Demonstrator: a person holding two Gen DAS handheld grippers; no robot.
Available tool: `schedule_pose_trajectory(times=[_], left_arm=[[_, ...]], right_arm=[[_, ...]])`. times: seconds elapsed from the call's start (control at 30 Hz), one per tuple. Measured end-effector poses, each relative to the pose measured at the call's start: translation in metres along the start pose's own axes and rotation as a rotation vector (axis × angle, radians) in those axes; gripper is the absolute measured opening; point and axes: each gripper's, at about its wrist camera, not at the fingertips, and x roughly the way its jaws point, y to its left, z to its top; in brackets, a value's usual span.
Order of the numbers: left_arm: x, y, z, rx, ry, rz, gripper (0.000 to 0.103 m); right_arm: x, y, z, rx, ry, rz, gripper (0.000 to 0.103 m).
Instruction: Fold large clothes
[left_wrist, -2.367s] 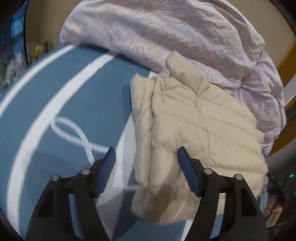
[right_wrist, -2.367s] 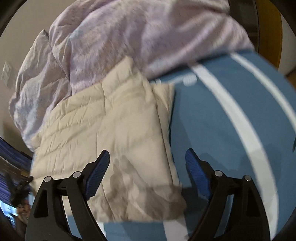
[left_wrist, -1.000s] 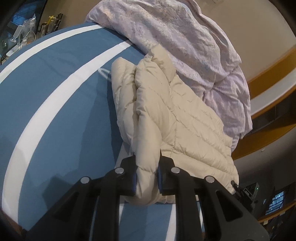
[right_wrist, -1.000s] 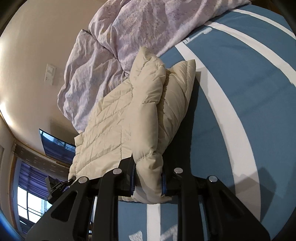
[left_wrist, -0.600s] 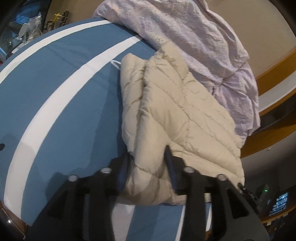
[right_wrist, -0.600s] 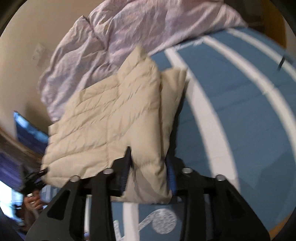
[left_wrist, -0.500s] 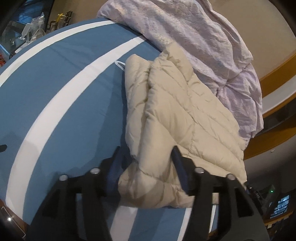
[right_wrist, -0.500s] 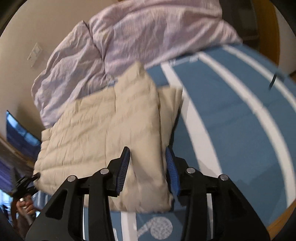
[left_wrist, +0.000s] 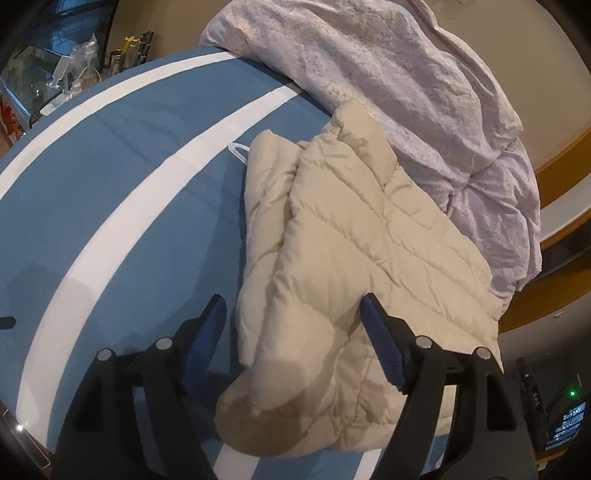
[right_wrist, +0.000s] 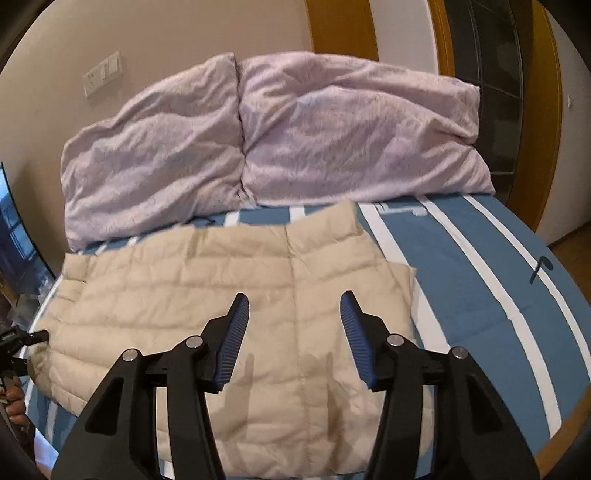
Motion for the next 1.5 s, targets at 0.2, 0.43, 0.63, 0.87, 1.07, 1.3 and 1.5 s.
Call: schedule_pose_trajectory(times=[0.2, 0.43, 0.63, 0.87, 1.07, 1.3, 1.5], left_arm=[[0.006, -0.007, 0.001, 0.015, 0.003, 0.006, 0.075], [0.012, -0.008, 0.001, 0.023, 0.007, 0.01, 0.075], [0.015, -0.006, 0.0, 0.017, 0.009, -0.004, 0.075], [0.02, -0.007, 0.001, 0.025, -0.004, -0.024, 0.075], [0.025, -0.003, -0.001, -0.017, 0.006, -0.098, 0.057], [0.027, -0.002, -0.002, -0.048, 0.001, -0.112, 0.063], [0.017, -0.01, -0.002, -0.032, -0.01, -0.17, 0.03]], right_arm=[[0.02, 0.025, -0.008, -0.042, 0.082, 0.123, 0.054], [0.036, 0.046, -0.026, -0.074, 0.127, 0.156, 0.053], [0.042, 0.059, -0.035, -0.114, 0.128, 0.147, 0.053], [0.068, 0.063, -0.052, -0.146, 0.204, 0.102, 0.054], [0.075, 0.064, -0.059, -0.158, 0.22, 0.093, 0.054], [0.077, 0.064, -0.061, -0.158, 0.219, 0.094, 0.054], [0.081, 0.064, -0.061, -0.158, 0.235, 0.096, 0.054]])
